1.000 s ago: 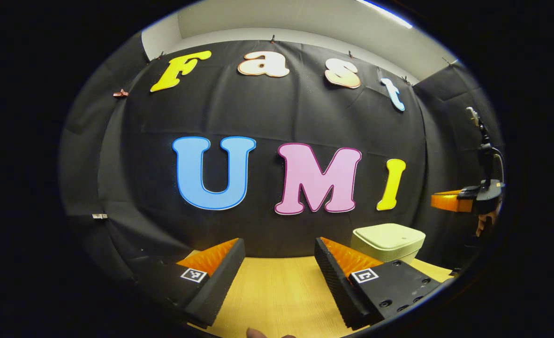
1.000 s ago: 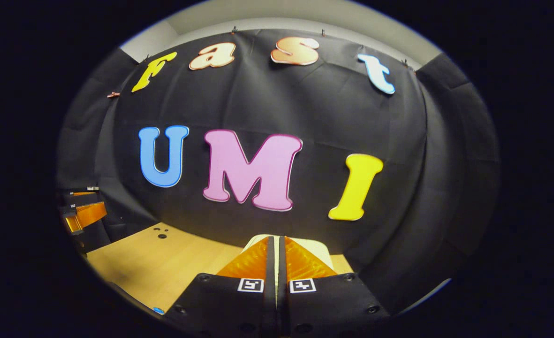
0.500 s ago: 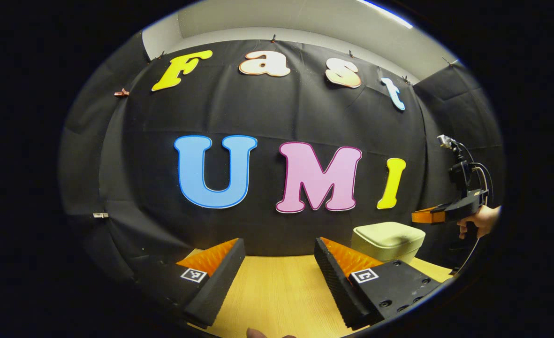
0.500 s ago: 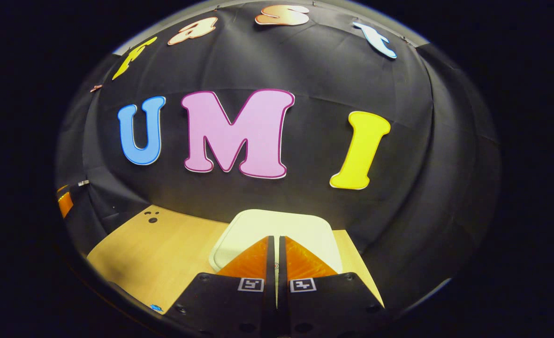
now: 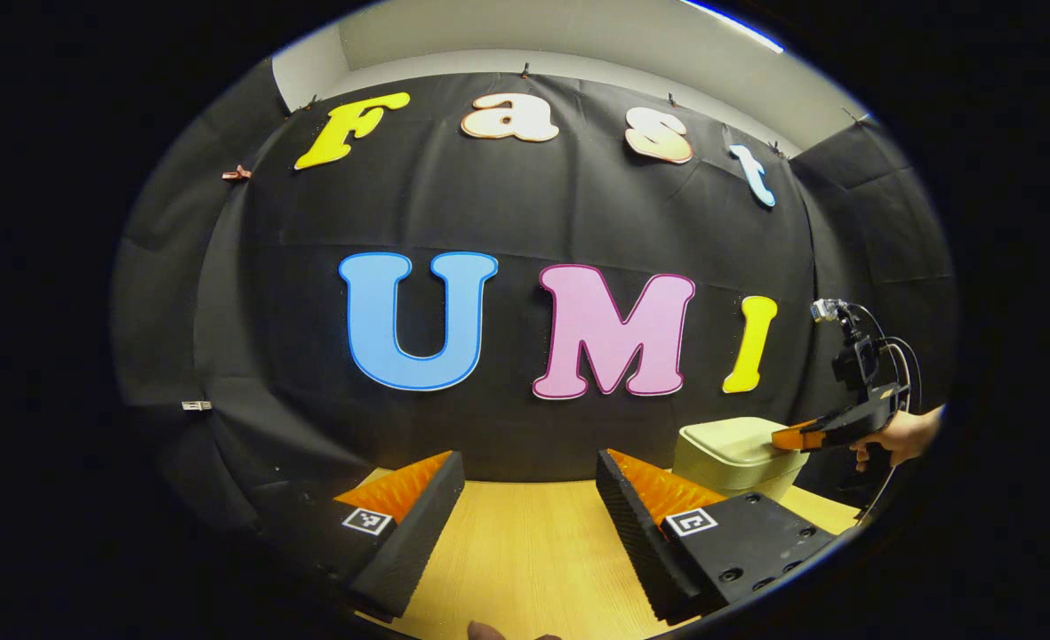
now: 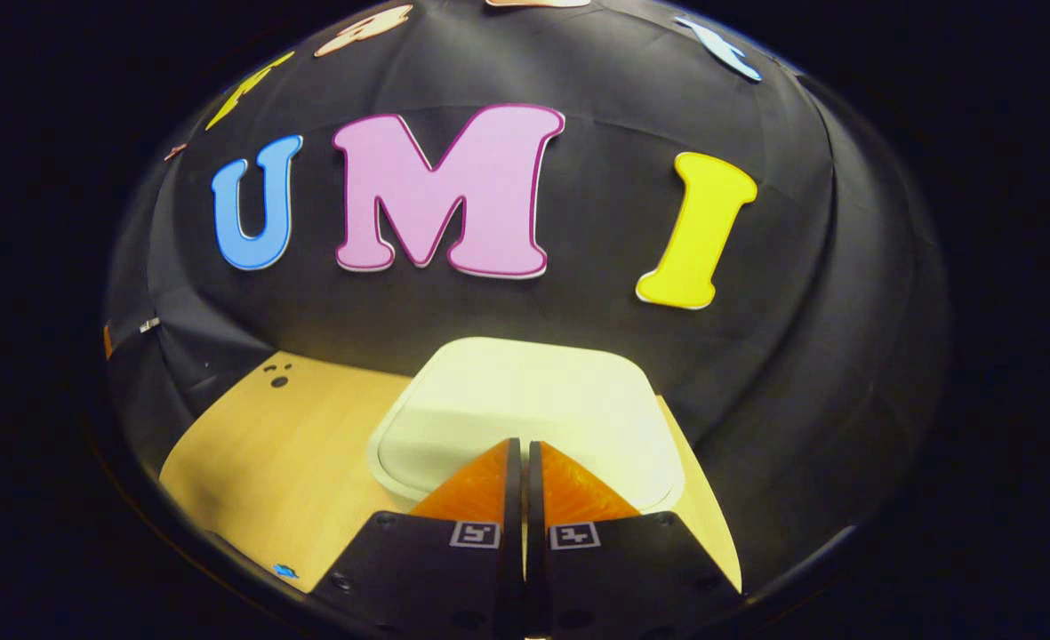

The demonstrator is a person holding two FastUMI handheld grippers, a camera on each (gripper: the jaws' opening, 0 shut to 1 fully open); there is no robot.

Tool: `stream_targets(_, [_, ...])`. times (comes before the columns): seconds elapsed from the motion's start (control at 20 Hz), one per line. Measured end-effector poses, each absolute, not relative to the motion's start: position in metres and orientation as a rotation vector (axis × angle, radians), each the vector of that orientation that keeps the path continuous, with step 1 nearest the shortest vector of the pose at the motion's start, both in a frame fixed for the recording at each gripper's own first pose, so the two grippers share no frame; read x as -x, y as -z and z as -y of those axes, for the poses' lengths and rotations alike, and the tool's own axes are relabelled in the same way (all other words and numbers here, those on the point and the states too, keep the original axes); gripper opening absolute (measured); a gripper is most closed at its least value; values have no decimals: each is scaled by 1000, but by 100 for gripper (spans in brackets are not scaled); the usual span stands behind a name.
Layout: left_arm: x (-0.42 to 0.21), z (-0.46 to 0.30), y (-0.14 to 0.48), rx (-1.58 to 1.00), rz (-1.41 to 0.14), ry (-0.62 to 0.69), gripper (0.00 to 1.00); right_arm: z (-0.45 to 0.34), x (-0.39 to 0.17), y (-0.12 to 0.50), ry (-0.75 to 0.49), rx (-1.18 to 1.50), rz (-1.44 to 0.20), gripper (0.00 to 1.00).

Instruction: Press the lid of the desktop garbage bin to open it, pick up the crumpled paper on the desktop and throw it into the bin, then pick up the pop can on the desktop and drop it into the bin, and finally close the garbage bin lid.

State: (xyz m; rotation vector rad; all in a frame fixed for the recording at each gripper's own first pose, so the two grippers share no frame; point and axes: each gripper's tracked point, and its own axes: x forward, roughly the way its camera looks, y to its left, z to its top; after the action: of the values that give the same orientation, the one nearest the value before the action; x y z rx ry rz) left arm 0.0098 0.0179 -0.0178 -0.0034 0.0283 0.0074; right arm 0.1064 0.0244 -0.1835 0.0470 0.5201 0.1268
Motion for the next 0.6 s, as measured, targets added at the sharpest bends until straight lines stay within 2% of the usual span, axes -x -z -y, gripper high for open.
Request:
stream_targets(0.45, [-8,-12,19,13,-28,-10,96,-23,-103,187,-154,-143,-527,5])
stream_targets(0.6, [-4,-9,13,5,-15,-5,96,-14,-104,175,-113,-190,-491,5])
